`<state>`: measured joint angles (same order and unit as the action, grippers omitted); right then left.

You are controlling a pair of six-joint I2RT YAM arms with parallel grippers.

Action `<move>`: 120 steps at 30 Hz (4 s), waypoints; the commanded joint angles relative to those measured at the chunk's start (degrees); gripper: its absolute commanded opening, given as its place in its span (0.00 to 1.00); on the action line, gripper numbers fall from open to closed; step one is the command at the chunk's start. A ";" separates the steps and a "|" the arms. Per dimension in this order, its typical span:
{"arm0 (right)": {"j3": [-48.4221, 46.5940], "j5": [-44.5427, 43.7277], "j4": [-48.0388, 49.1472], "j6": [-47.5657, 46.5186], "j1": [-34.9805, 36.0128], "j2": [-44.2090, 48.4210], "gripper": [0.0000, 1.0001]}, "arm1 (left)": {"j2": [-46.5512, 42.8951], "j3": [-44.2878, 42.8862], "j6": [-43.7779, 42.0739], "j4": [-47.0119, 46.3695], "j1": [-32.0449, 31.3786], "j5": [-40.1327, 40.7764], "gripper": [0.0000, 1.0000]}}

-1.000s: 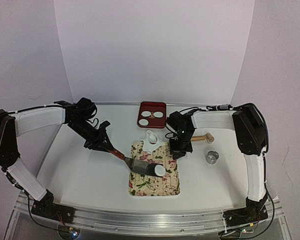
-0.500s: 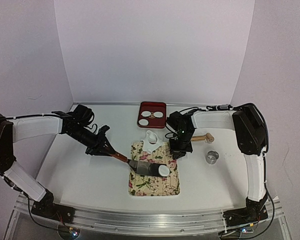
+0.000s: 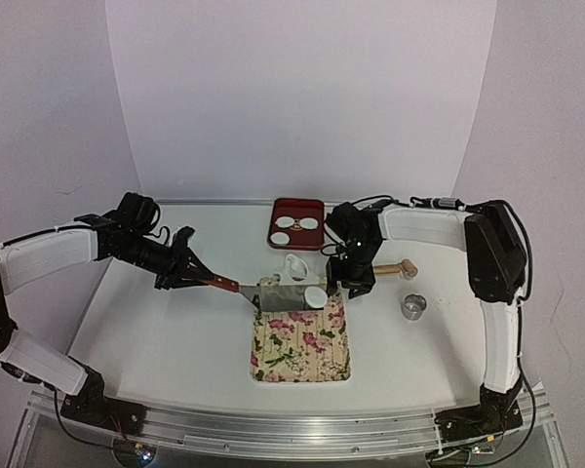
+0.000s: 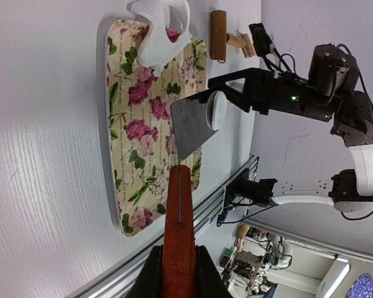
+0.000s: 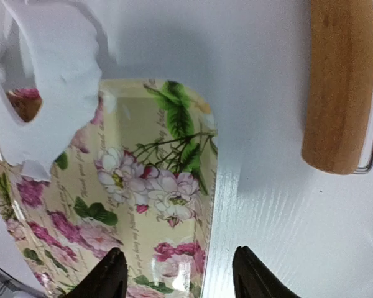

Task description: Roll out the dumpling wrappers from the dough

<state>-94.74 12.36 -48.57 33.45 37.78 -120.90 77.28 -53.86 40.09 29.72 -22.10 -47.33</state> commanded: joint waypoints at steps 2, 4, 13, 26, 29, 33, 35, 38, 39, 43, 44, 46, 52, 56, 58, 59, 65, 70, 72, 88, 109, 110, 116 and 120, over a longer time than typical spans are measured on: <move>-3.17 -0.77 -1.44 0.21 -3.57 7.85 0.70 | -2.14 -4.70 3.59 -2.64 1.39 1.86 0.00; -2.85 -0.93 -1.50 0.38 -4.83 9.77 0.71 | -1.14 -6.14 5.47 -4.52 1.42 3.72 0.00; 1.58 -3.18 -1.44 0.55 -8.79 16.99 0.75 | 6.37 -11.67 10.56 -16.14 1.59 10.13 0.00; 6.28 -3.85 -1.39 1.08 -9.69 21.68 0.75 | 20.59 -24.08 4.24 -20.75 1.62 19.89 0.00; 6.82 -4.02 -1.30 1.09 -9.81 22.33 0.75 | 22.52 -26.15 0.08 -19.50 1.54 22.77 0.00; 6.89 -3.83 -1.36 0.92 -10.03 22.24 0.75 | 24.93 -30.18 -7.13 -17.46 -0.15 27.60 0.00; 6.74 -3.62 -1.28 0.77 -10.10 21.97 0.75 | 26.96 -32.72 -11.30 -15.32 -1.63 29.04 0.00; 6.19 -3.43 -1.38 0.49 -10.19 21.38 0.76 | 30.36 -38.10 -16.64 -9.61 -4.25 32.12 0.00; 6.08 -3.39 -1.36 0.43 -10.23 21.23 0.76 | 31.16 -39.08 -18.28 -8.05 -5.23 33.58 0.00; 6.06 -3.10 -1.37 0.08 -10.41 21.06 0.76 | 32.76 -41.52 -22.75 -4.02 -7.41 40.27 0.00; 6.08 -3.06 -1.41 0.11 -10.48 21.05 0.76 | 32.73 -41.72 -22.93 -3.45 -7.43 41.49 0.00; 6.09 -3.07 -1.34 -0.10 -10.52 21.03 0.76 | 32.39 -42.27 -24.01 -3.11 -7.78 43.99 0.00; 5.46 -2.79 -1.27 -0.26 -10.57 20.53 0.76 | 30.02 -42.99 -26.22 -2.81 -8.61 49.63 0.00; 5.39 -2.93 -1.11 -0.24 -10.61 20.65 0.76 | 25.76 -39.93 -29.91 -6.87 -9.46 51.32 0.00; 5.40 -2.82 -1.01 -0.24 -10.62 20.47 0.76 | 24.12 -38.06 -32.66 -9.68 -9.95 49.15 0.00; 5.40 -2.84 -0.96 -0.30 -10.59 20.33 0.76 | 23.84 -37.83 -33.94 -9.98 -10.43 48.89 0.00; 5.33 -2.27 -0.48 0.03 -10.62 20.02 0.76 | 23.72 -37.55 -39.90 -10.55 -14.82 50.95 0.00; 5.40 -1.94 -0.26 0.22 -10.61 19.82 0.76 | 26.48 -40.04 -42.82 -9.38 -17.87 59.04 0.00; 5.52 -1.90 -0.20 0.37 -10.55 19.99 0.76 | 27.02 -40.29 -43.33 -9.33 -18.58 62.89 0.00; 5.25 -1.58 0.19 0.62 -10.61 19.98 0.76 | 29.76 -37.09 -59.79 -15.13 -28.27 75.13 0.00; 5.88 -1.56 0.21 0.00 -10.60 20.63 0.76 | 30.94 -36.10 -71.97 -23.87 -31.37 86.82 0.00; 5.92 -1.55 0.22 -0.03 -10.59 20.62 0.76 | 31.33 -35.51 -72.65 -24.08 -31.59 86.95 0.00; 6.06 -1.65 0.23 -0.25 -10.62 20.86 0.76 | 32.53 -32.99 -72.58 -20.63 -32.53 84.39 0.00; 5.69 -2.13 0.31 -0.66 -10.64 21.05 0.76 | 32.62 -33.27 -71.40 -18.98 -32.64 84.58 0.00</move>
<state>-88.05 11.01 -48.93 33.63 27.51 -100.86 110.03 -86.42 -31.74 12.17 -54.56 36.28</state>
